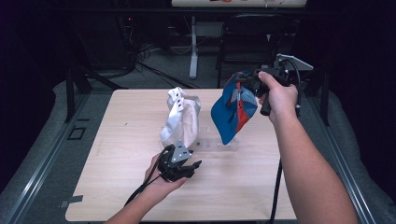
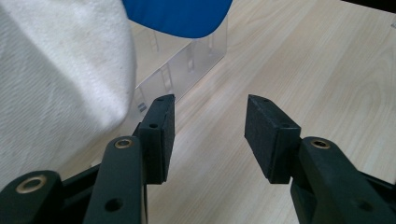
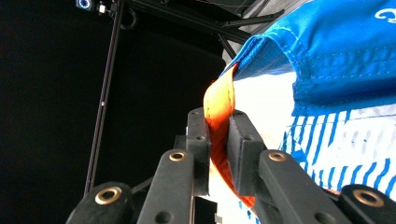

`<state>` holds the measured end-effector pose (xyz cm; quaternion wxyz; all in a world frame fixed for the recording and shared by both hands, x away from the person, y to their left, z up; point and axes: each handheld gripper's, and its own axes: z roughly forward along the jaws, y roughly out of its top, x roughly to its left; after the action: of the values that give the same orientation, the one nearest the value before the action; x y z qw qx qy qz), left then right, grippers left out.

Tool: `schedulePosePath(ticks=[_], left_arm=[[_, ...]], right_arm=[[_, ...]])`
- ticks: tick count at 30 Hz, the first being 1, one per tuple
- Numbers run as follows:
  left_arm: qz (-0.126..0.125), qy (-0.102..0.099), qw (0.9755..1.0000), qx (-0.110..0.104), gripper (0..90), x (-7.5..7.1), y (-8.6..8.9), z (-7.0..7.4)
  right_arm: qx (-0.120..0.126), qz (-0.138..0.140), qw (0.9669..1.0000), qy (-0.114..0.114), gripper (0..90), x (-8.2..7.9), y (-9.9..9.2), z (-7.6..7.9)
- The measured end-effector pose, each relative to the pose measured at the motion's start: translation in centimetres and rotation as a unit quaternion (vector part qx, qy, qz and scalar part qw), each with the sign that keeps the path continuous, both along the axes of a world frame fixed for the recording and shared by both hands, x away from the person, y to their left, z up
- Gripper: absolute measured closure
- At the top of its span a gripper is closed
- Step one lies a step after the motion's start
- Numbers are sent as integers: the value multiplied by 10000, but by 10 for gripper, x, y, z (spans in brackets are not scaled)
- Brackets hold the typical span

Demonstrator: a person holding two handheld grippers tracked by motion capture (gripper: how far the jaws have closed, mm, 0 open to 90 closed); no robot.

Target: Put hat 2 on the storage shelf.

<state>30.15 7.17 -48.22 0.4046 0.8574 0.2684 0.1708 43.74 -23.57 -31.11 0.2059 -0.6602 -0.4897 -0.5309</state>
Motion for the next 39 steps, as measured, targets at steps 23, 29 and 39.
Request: schedulePosePath(ticks=[23, 29, 39], left_arm=[[11, -15, 10000, 51, 538, 7, -21, -3], [49, -72, 10000, 10, 538, 9, -27, -2], [33, -186, 9998, 114, 543, 18, -54, 0]], right_arm=[[-145, -202, 9997, 77, 805, -12, -18, -10], [-197, -173, 9996, 130, 805, -22, -24, -14], [-200, 44, 9997, 103, 805, -29, -18, -12]])
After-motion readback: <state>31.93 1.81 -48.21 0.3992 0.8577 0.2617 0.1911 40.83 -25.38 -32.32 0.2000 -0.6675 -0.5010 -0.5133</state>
